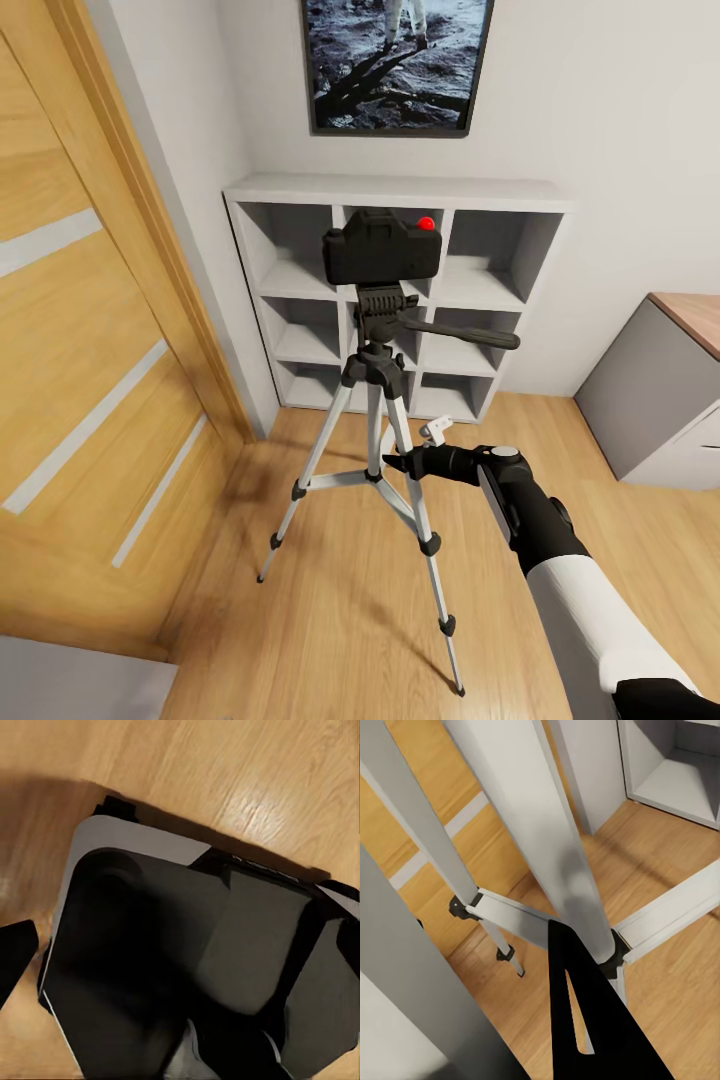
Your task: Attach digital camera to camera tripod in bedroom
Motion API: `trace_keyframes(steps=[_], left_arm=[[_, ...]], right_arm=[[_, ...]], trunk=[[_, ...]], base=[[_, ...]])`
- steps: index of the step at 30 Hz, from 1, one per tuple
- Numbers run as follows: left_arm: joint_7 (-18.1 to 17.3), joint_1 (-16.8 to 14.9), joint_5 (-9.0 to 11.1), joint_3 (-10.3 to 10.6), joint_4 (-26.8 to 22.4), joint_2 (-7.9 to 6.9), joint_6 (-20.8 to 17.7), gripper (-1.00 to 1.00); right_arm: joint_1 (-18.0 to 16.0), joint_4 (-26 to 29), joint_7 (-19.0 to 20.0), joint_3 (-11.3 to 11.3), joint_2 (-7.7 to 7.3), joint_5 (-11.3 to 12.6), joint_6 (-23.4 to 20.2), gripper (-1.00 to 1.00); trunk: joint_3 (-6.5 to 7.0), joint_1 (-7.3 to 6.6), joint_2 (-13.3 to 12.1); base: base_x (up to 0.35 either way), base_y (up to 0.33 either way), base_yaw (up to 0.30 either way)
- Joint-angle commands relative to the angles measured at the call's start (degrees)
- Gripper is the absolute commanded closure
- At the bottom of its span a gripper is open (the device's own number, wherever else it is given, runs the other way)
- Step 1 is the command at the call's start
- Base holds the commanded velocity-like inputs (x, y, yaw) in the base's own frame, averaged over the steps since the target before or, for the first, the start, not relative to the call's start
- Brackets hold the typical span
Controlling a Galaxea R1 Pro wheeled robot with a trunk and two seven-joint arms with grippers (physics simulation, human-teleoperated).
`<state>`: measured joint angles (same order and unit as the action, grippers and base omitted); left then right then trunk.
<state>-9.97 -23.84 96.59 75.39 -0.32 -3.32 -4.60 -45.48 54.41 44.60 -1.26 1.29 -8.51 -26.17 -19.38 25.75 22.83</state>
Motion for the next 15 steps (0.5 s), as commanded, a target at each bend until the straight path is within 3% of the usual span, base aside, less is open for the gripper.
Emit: trace_keyframes(steps=[1, 4, 6, 15], left_arm=[[2.4, 0.4, 0.6, 0.4, 0.0, 0.09, -0.2, -1.0], [9.3, 1.4, 1.0, 0.4, -0.1, 0.25, 0.0, -1.0], [11.8, 1.7, 1.5, 0.3, -0.1, 0.29, 0.1, -1.0], [14.3, 2.1, 2.5, 0.3, -0.3, 0.33, 0.3, -1.0]], right_arm=[[-0.1, 0.1, -0.3, 0.1, 0.02, -3.2, 0.3, 1.0], [-0.1, 0.1, -0.3, 0.1, 0.02, -3.2, 0.3, 1.0], [-0.1, 0.1, -0.2, 0.1, 0.02, -3.2, 0.3, 1.0], [-0.1, 0.1, -0.2, 0.1, 0.0, -3.2, 0.3, 1.0]], trunk=[[-0.09, 0.04, 0.1], [-0.09, 0.04, 0.1], [-0.09, 0.04, 0.1], [-0.09, 0.04, 0.1]], base=[[0.0, 0.0, 0.0], [0.0, 0.0, 0.0], [0.0, 0.0, 0.0], [0.0, 0.0, 0.0]])
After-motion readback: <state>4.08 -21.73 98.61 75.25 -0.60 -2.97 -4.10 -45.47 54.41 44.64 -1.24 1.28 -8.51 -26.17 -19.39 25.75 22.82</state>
